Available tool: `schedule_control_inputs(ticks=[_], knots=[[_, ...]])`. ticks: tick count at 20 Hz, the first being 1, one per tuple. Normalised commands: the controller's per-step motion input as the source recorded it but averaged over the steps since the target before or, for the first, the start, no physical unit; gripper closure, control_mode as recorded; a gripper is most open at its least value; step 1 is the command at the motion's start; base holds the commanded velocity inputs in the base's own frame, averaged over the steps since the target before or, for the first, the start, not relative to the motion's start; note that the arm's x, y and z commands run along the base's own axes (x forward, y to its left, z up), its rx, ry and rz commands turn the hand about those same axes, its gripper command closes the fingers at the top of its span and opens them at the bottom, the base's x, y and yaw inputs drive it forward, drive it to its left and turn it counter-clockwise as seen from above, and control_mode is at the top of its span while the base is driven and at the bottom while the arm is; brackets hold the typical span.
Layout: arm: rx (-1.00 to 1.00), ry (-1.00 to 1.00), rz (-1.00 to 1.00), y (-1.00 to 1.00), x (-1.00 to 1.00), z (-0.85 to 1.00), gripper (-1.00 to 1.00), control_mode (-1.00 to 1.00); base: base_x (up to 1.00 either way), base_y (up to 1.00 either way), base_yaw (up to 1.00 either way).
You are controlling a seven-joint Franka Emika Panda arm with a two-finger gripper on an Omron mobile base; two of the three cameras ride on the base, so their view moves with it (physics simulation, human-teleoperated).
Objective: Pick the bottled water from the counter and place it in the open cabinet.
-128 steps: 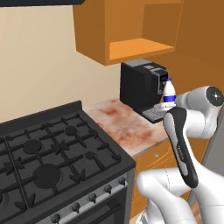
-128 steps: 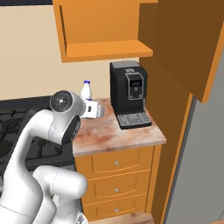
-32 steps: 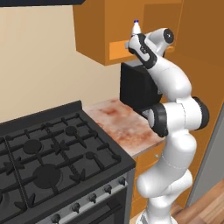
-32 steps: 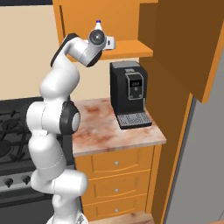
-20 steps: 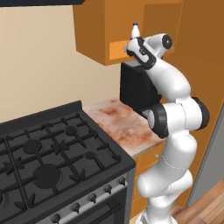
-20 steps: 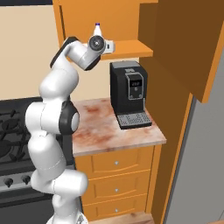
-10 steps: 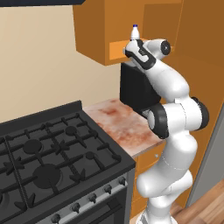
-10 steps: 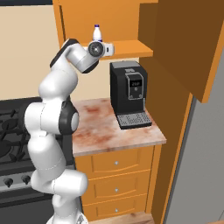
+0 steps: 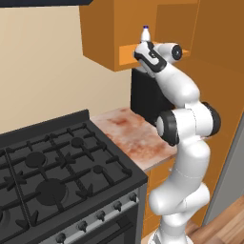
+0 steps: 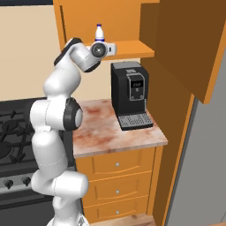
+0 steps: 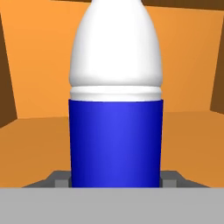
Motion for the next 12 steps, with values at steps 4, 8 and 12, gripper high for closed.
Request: schedule_control_inputs(ticks=[4,8,12], knots=[[0.00,0.00,0.00,0.00,0.17,-0.04,1.00,-1.00,0.00,0.00,0.00],[0.00,0.00,0.00,0.01,0.21,-0.06,1.00,-1.00,0.00,0.00,0.00],[0.00,0.00,0.00,0.07,0.40,-0.14,1.00,-1.00,0.00,0.00,0.00]])
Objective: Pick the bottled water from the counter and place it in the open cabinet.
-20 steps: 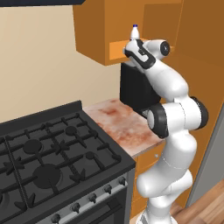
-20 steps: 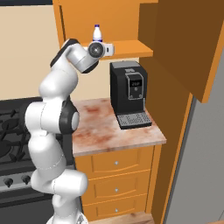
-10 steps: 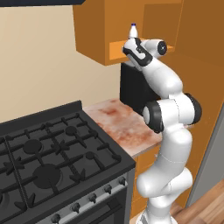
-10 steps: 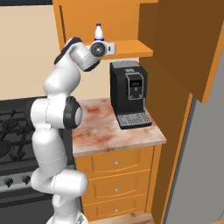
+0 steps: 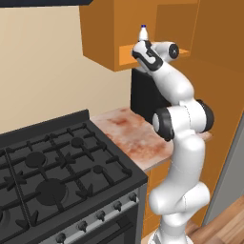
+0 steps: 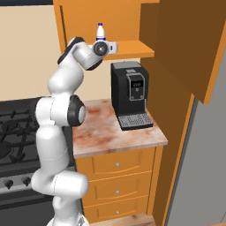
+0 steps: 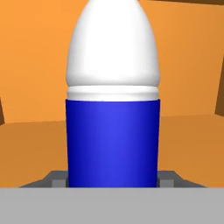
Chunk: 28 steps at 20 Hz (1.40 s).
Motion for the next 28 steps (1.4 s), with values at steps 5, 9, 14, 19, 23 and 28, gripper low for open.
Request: schedule_control_inputs(ticks=[5,9,14,19,23,28], knots=[[0.00,0.00,0.00,0.07,0.38,-0.15,1.00,-1.00,0.00,0.00,0.00],[0.00,0.00,0.00,0.07,0.36,-0.18,1.00,-1.00,0.00,0.00,0.00],[0.00,0.00,0.00,0.03,0.06,-0.03,1.00,-1.00,0.00,0.00,0.00],[0.00,0.00,0.00,0.00,0.00,0.00,1.00,-1.00,0.00,0.00,0.00],[0.00,0.00,0.00,0.00,0.00,0.00,-1.00,-1.00,0.00,0.00,0.00],[0.00,0.00,0.00,0.00,0.00,0.00,-1.00,-1.00,0.00,0.00,0.00]])
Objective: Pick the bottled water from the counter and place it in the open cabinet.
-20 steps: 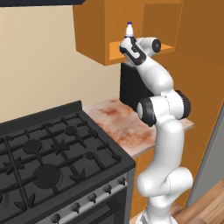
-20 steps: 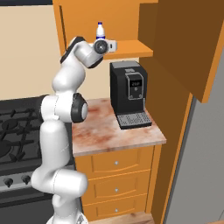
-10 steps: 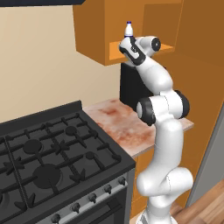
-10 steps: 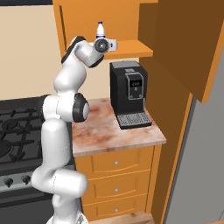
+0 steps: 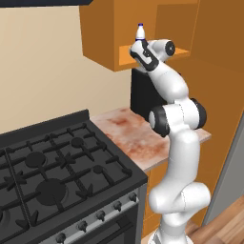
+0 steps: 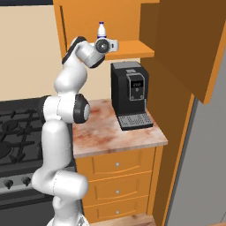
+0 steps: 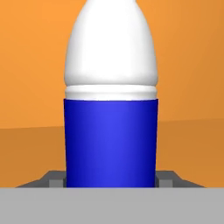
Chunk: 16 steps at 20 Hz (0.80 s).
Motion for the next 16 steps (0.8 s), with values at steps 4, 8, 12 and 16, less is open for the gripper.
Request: schedule_control_inputs(ticks=[4,8,12,16], knots=[[0.00,0.00,0.00,0.00,0.00,0.00,-1.00,-1.00,0.00,0.00,0.00],[0.00,0.00,0.00,0.00,0.00,0.00,-1.00,-1.00,0.00,0.00,0.00],[0.00,0.00,0.00,-0.07,-0.11,0.04,-1.00,-1.00,0.00,0.00,0.00],[0.00,0.00,0.00,-0.24,-0.64,0.24,-1.00,-1.00,0.00,0.00,0.00]])
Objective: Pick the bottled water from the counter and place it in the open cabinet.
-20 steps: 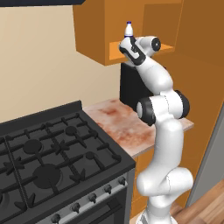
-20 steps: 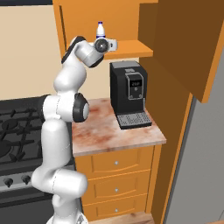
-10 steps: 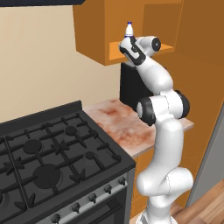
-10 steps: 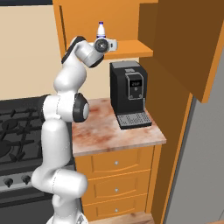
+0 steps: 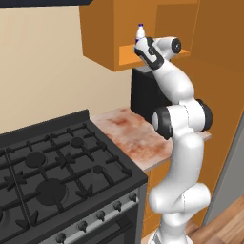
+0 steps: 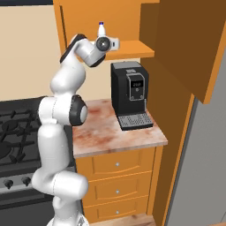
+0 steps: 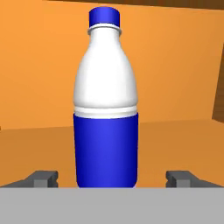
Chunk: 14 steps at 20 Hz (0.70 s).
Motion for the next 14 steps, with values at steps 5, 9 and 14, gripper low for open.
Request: schedule_control_inputs(ticks=[5,9,14], knots=[[0.00,0.00,0.00,-0.20,-0.77,0.21,-1.00,-1.00,0.00,0.00,0.00],[0.00,0.00,0.00,-0.12,-0.78,0.02,-1.00,-1.00,0.00,0.00,0.00],[0.00,0.00,0.00,-0.01,-0.94,0.02,-1.00,-1.00,0.00,0.00,0.00]])
